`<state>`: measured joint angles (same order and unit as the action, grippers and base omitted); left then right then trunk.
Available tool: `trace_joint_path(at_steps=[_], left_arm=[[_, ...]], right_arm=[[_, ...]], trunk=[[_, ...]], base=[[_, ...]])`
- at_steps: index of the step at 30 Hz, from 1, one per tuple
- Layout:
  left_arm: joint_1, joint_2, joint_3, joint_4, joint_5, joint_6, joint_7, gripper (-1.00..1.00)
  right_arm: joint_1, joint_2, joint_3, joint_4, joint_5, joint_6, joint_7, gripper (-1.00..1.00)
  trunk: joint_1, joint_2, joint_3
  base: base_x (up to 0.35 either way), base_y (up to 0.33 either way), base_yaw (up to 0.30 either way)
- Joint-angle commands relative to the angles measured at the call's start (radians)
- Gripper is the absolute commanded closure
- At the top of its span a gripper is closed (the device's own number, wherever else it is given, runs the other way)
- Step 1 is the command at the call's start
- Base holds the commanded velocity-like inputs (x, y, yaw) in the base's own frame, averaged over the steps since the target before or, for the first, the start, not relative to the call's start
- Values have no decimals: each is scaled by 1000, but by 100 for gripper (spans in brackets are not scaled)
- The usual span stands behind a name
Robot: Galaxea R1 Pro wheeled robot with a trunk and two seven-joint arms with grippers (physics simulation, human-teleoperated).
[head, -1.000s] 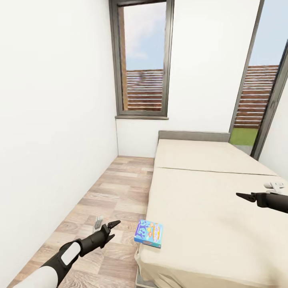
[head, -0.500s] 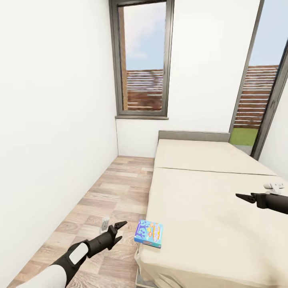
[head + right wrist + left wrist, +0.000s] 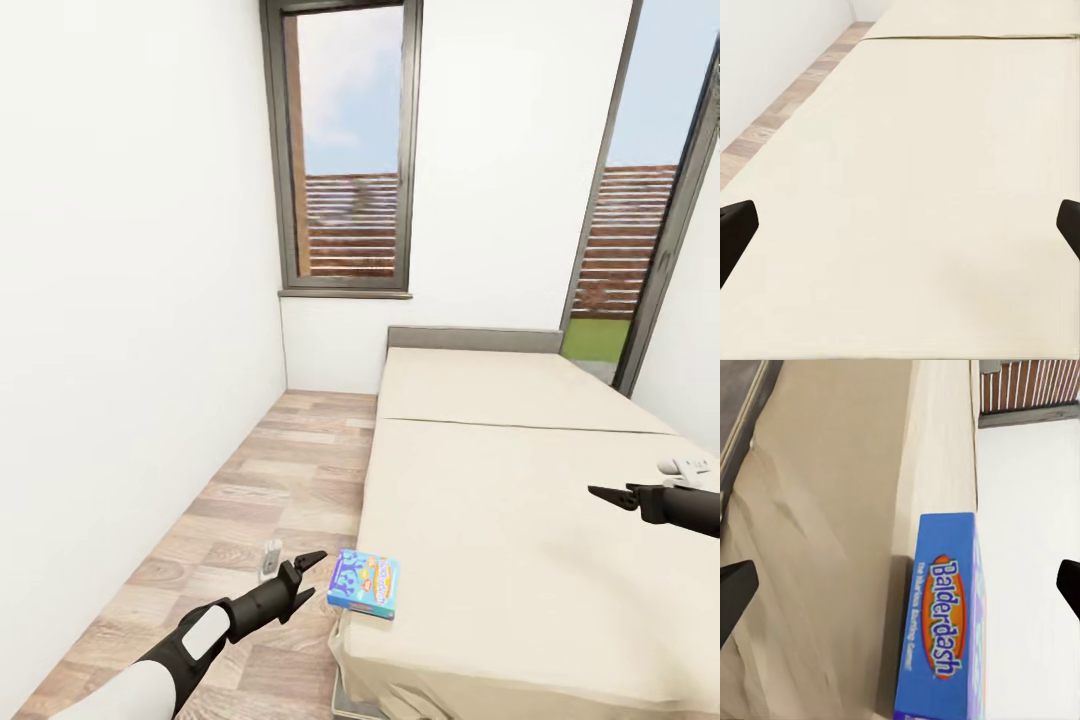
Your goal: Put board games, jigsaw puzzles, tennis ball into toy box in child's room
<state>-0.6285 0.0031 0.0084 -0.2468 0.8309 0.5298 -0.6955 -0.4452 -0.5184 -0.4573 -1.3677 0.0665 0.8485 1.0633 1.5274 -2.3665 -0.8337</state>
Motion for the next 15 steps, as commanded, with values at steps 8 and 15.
trace_joint_path(at_steps=[8, 15], left_arm=[[-1, 4, -9, -2, -7, 43, -10, -100], [-13, 5, -65, -3, -11, 67, -13, -100]], right_arm=[[-1, 0, -1, -1, 7, 6, 8, -100], [-1, 0, -1, -1, 7, 6, 8, -100]], trunk=[[0, 0, -1], [0, 0, -1]], base=[[0, 0, -14], [0, 0, -1]])
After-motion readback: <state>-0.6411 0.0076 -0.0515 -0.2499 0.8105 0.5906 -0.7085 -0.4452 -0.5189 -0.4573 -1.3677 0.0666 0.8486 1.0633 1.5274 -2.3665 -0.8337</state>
